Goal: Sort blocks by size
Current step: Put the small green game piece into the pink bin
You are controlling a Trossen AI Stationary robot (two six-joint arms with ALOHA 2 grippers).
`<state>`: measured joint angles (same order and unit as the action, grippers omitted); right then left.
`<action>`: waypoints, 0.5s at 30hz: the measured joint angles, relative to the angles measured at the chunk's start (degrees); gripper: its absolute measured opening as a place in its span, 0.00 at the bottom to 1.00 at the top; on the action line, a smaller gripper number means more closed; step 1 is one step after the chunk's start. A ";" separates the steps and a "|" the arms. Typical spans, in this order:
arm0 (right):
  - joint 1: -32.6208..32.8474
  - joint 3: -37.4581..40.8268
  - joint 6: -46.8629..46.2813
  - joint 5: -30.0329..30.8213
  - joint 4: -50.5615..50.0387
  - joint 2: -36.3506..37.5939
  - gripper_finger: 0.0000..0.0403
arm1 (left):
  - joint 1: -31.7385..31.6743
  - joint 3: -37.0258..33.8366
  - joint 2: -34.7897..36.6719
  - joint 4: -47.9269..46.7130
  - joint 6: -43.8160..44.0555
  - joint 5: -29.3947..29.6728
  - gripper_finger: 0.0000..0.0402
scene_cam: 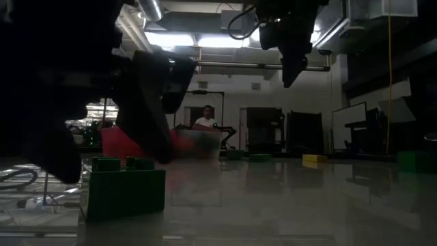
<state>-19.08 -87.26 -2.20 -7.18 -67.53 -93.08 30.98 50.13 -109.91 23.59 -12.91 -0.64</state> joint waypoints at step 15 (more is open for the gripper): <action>-0.01 0.00 -0.61 0.00 -3.61 -0.02 0.41 | -0.56 0.07 -2.11 -0.43 2.00 0.01 0.38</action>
<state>-19.09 -87.26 -2.81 -7.18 -71.13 -93.10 30.42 50.19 -112.02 23.16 -10.91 -0.63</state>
